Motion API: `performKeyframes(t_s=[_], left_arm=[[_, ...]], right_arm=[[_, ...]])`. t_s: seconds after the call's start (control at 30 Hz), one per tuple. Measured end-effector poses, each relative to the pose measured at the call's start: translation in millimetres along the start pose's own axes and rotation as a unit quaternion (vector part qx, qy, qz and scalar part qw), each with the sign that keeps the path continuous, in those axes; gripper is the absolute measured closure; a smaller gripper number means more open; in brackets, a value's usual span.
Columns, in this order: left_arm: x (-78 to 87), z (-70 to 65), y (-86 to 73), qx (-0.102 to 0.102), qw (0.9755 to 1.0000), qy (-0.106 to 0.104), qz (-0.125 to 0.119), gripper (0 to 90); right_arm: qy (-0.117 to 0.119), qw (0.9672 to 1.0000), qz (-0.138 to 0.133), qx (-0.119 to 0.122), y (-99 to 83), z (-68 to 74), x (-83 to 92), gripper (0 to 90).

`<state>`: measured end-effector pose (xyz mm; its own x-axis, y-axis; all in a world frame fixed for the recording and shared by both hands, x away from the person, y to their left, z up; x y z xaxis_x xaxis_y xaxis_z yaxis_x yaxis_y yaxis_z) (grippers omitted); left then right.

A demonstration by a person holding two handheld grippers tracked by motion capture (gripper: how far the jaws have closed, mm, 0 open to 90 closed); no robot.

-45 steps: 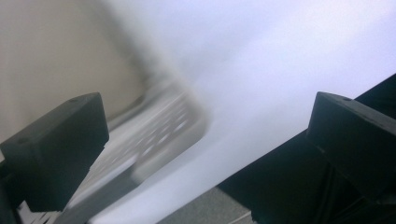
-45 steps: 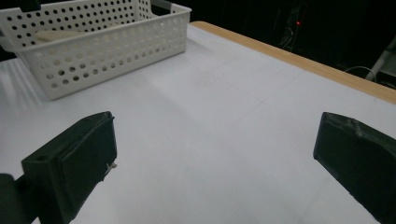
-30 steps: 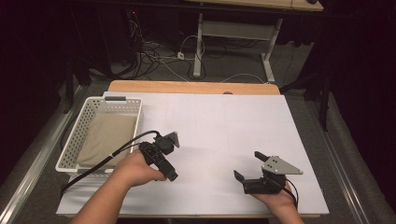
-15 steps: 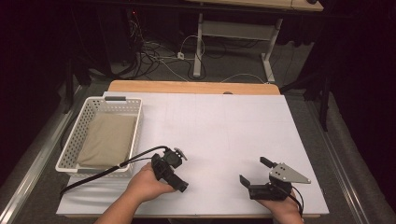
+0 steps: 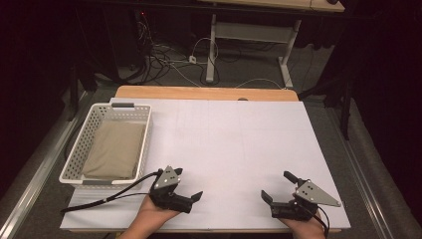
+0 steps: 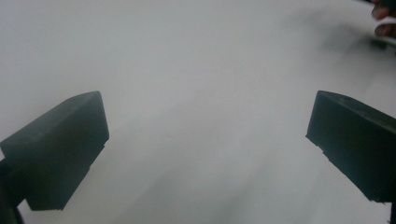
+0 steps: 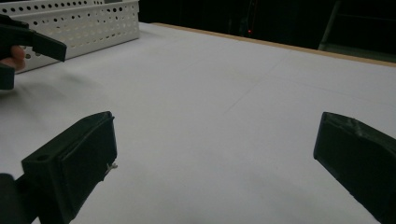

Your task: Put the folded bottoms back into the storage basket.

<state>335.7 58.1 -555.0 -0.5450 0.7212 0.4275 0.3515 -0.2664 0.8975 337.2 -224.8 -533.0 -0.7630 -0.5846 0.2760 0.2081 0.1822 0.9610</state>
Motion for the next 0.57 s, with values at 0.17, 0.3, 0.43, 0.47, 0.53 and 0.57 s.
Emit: performKeyframes(t_s=[0.17,0.3,0.43,0.47,0.53,0.57], left_arm=[[16.7,6.8,8.1,0.0,0.9952,0.027,-0.094,0.0],[15.7,5.1,8.3,-0.006,0.995,0.018,-0.098,0.0],[15.4,3.9,8.3,-0.008,0.9949,0.015,-0.099,0.0],[15.3,4.0,8.1,-0.008,0.995,0.015,-0.099,0.0],[15.0,3.7,7.7,-0.01,0.995,0.015,-0.098,0.0],[15.0,3.7,7.5,-0.011,0.995,0.016,-0.098,0.0]], right_arm=[[-0.006,0.9997,-0.024,0.002,1.0,-0.5,12.3,0.0],[-0.011,0.9992,-0.039,-0.004,1.7,-4.0,19.1,0.0],[-0.026,0.9989,-0.038,-0.009,-0.1,-8.4,20.9,0.0],[-0.029,0.9989,-0.037,-0.01,-0.3,-8.6,21.6,0.0],[-0.032,0.9987,-0.038,-0.006,0.5,-8.4,23.5,0.0],[-0.033,0.9986,-0.04,-0.007,1.3,-8.2,24.6,0.0]])
Point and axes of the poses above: each handheld gripper's, and its own axes: x roughly backward along the jaws, y roughly out of its top, z roughly to its left, the point moved 9 cm from there along -x, roughly forward along the jaws, and after that the axes turned 1 degree about -z, right-handed, at the moved point
